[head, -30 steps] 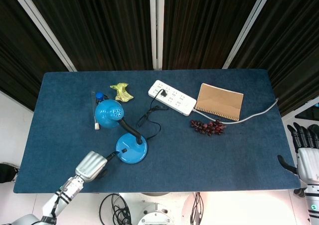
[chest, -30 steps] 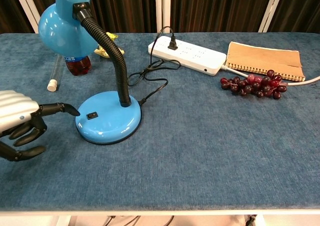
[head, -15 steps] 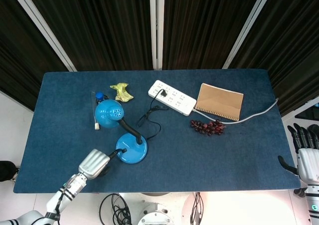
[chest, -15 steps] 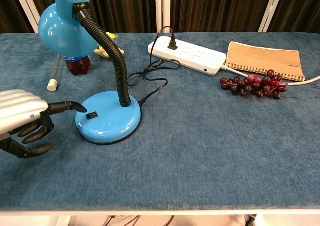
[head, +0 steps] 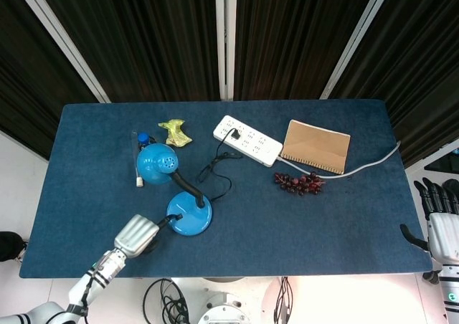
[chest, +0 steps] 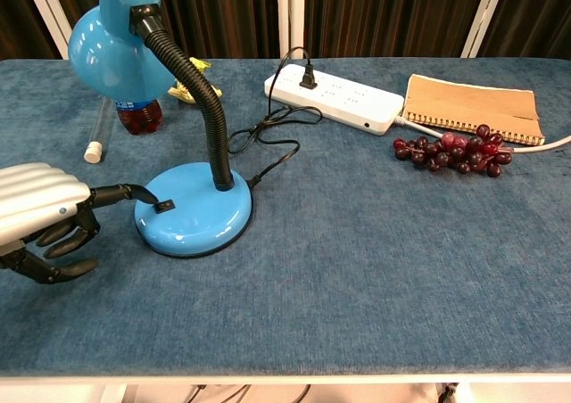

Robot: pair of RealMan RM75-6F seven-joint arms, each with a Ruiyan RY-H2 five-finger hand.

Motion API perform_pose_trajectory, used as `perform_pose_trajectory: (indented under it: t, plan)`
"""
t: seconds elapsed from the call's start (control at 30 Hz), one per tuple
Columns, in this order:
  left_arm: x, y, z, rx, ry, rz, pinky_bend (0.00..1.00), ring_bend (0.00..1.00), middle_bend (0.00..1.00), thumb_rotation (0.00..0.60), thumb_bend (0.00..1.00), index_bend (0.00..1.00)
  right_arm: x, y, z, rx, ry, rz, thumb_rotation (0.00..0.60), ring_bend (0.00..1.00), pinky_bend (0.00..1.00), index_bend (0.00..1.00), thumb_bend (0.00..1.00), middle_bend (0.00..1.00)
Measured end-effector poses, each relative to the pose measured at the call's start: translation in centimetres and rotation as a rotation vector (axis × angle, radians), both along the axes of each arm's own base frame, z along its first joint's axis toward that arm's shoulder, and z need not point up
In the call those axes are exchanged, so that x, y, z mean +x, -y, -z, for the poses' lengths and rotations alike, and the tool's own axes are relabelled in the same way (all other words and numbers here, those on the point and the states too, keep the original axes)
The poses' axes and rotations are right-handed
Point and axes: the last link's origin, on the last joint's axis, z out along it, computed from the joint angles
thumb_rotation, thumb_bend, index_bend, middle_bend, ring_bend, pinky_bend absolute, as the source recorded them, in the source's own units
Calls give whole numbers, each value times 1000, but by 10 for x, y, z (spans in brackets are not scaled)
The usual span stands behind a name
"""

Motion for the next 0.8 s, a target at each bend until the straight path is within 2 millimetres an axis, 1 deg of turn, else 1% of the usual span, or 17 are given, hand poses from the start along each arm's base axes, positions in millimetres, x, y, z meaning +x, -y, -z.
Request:
perform_pose_trajectory:
  t: [0.2,0.43,0.5,0.63,0.7,0.73,0.8]
  plan:
    - [4,1,1,-1,12,24,725,738,797,600,383,119,0,0,1,5,-1,3,600,0,0,0,179,0]
    - [2,-1,2,-16,-16,9,724,738,797,600,383,122,-1,-1,0,6,0,5,600,0,0,0,178,0]
    - [1,-1,2,-18,-22,0,724,738,797,600,383,147,-1,-1,0,6,0,7,600,0,0,0,179,0]
    - [0,0,1,-10,-18,-8,724,738,796,600,383,282,-2,0,1,8,-1,8,600,0,0,0,179,0]
    - [1,0,0,-3,-10,-9,725,738,796,600,384,305,-1,0,1,8,-1,7,600,0,0,0,179,0]
    - [1,0,0,0,-6,-8,724,738,796,600,383,295,-1,0,1,7,-1,7,600,0,0,0,179,0]
    - [2,0,-2,8,6,-4,724,738,796,600,383,216,-2,0,0,6,-1,8,600,0,0,0,179,0]
